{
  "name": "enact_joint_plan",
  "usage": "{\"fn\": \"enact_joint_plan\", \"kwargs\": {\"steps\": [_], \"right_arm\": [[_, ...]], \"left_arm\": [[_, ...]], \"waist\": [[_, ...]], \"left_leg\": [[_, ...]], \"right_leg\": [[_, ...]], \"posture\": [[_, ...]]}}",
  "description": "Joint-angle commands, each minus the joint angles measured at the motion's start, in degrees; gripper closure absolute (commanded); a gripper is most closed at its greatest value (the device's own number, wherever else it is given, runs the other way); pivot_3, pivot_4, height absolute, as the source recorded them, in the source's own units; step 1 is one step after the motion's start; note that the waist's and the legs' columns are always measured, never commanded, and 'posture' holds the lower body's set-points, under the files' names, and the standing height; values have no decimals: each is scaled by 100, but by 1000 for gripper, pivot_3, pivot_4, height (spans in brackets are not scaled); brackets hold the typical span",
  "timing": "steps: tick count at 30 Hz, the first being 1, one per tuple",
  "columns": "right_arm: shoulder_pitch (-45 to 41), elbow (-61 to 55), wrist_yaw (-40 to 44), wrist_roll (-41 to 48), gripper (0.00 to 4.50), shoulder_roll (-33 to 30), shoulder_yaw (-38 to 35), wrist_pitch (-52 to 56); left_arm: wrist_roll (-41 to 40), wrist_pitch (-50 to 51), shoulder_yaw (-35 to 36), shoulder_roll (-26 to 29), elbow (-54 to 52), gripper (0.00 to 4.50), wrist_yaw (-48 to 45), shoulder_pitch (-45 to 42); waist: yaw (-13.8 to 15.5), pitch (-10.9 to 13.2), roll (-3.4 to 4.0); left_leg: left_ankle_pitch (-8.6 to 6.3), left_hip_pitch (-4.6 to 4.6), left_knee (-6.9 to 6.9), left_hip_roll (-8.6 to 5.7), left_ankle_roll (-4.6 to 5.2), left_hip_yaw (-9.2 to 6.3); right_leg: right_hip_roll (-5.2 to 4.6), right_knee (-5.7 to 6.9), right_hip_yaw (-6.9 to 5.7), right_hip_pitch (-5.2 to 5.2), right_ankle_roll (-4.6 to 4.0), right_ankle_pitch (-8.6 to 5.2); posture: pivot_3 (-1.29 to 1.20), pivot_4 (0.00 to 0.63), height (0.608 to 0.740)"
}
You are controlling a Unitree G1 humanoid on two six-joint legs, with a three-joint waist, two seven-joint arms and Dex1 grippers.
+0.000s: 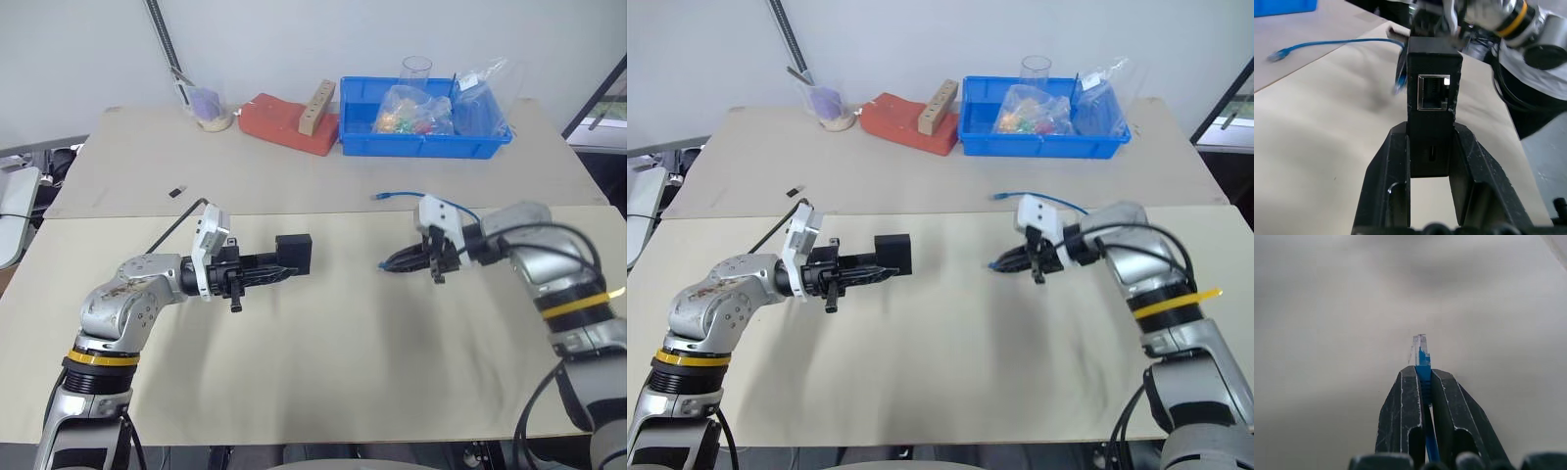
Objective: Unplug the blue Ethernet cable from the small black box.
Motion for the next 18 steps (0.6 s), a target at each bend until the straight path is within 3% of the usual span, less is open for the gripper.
{"fn": "enact_joint_plan", "kwargs": {"steps": [1,2,3,13,18], "right_arm": [[308,-170,-457,-182,4481,30,-272,-386],[412,-217,-536,-139,4481,54,-338,-327],[483,-253,-589,-111,3570,70,-386,-291],[725,-1621,-283,643,136,-358,-1025,539],[861,-3208,-831,1785,62,-254,-1738,2024]], "left_arm": [[112,-342,83,-61,-278,3949,147,165],[131,-382,73,-82,-304,3949,186,202],[148,-411,68,-98,-322,3949,212,226],[302,-723,249,-266,-164,3949,711,277],[1045,-1710,329,-651,383,3949,1489,311]], "waist": [[6,0,0],[7,0,0],[7,0,0],[8,0,1],[35,-1,2]], "left_leg": [[0,-1,0,-1,0,0],[0,0,2,0,0,0],[0,1,4,-1,0,1],[0,3,4,0,0,0],[0,4,4,1,1,-1]], "right_leg": [[0,-1,1,0,0,0],[0,0,1,0,0,0],[0,4,3,0,0,0],[3,9,4,1,0,0],[3,9,4,2,0,0]], "posture": [[0,150,740],[0,150,740],[0,150,740],[0,150,740],[0,150,740]]}}
